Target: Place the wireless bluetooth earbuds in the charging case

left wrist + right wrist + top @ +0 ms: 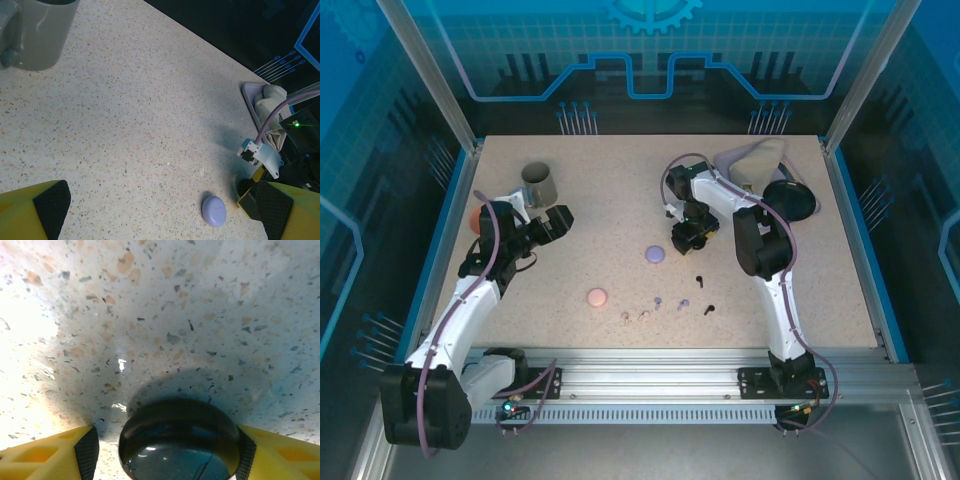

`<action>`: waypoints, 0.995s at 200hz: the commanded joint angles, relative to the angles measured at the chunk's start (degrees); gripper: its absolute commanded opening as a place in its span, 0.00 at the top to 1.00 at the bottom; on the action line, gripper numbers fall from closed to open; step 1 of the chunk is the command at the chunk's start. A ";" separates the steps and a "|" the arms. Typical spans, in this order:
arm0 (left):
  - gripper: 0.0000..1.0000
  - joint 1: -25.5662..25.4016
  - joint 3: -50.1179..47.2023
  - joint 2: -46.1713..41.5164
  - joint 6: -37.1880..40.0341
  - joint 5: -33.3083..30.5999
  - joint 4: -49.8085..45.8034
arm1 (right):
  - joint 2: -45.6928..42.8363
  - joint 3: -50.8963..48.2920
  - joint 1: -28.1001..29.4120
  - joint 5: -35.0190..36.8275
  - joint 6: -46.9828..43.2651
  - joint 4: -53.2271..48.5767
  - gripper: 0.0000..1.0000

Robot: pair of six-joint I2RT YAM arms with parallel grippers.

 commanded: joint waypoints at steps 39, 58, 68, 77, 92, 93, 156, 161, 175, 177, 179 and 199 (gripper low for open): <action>0.01 0.26 1.34 -0.78 -0.70 -0.14 -1.05 | 3.20 0.06 0.44 3.42 3.30 4.22 0.37; 0.01 0.20 1.38 -0.78 -0.68 0.01 -1.05 | 3.03 -0.44 0.44 4.00 3.43 5.34 0.40; 0.01 0.19 1.40 -0.78 -0.68 0.05 -1.13 | 2.70 -0.90 0.43 4.40 3.35 6.11 0.41; 0.01 0.19 1.40 -0.86 -0.69 0.08 -1.14 | 2.42 -1.37 0.40 4.64 3.34 6.71 0.43; 0.01 0.20 1.40 -0.86 -0.59 0.20 -1.21 | 1.89 -2.11 0.45 5.01 3.03 7.82 0.46; 0.01 0.19 1.40 -0.86 -0.59 0.24 -1.22 | 1.89 -2.11 0.45 5.01 3.03 7.82 0.46; 0.01 -0.04 2.15 1.60 0.44 8.35 -0.37 | -5.05 -9.37 0.44 4.63 -2.67 15.32 0.50; 0.01 -0.08 2.45 2.18 0.59 9.44 -0.32 | -5.95 -10.47 0.53 4.32 -3.47 16.35 0.50; 0.01 -0.41 3.39 3.92 1.07 12.55 -0.19 | -8.73 -13.64 0.54 2.92 -5.75 19.31 0.50; 0.01 -0.43 3.59 4.24 1.08 12.95 -0.17 | -9.12 -13.95 0.54 2.59 -6.14 19.73 0.50; 0.01 -0.50 3.71 4.48 1.14 13.27 -0.17 | -9.54 -14.53 0.52 2.55 -6.50 20.15 0.50; 0.02 -1.06 5.11 7.34 0.88 17.47 0.69 | -13.51 -19.51 0.52 0.84 -9.42 24.41 0.51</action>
